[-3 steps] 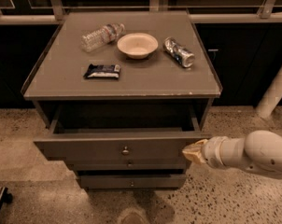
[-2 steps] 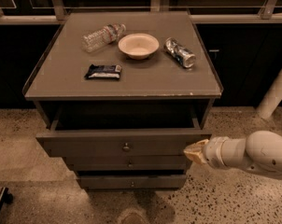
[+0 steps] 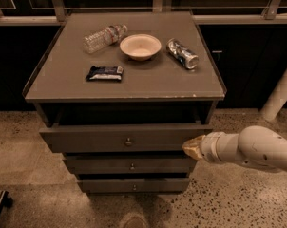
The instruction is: Close top drawer
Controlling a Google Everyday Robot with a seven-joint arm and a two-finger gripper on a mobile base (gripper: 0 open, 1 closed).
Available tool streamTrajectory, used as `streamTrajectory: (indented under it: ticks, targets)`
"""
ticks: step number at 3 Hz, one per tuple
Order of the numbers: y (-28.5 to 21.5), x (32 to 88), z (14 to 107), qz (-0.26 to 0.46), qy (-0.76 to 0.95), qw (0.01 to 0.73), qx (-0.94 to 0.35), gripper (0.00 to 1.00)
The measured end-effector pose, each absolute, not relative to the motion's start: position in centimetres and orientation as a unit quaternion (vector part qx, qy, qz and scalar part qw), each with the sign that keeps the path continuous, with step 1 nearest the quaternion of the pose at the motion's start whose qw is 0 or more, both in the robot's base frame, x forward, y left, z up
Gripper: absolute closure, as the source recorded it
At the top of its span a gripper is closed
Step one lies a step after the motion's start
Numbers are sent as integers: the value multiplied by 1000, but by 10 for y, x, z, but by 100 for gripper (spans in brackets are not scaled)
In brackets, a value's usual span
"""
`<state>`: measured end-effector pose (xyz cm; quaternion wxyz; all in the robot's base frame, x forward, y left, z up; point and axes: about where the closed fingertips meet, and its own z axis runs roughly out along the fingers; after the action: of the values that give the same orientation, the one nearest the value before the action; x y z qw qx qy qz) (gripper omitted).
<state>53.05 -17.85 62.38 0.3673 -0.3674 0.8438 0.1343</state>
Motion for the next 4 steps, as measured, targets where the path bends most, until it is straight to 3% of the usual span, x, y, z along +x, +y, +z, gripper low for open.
streamTrajectory:
  ticks: [4]
  targets:
    - [-156, 576, 627, 100, 845, 376, -367, 100]
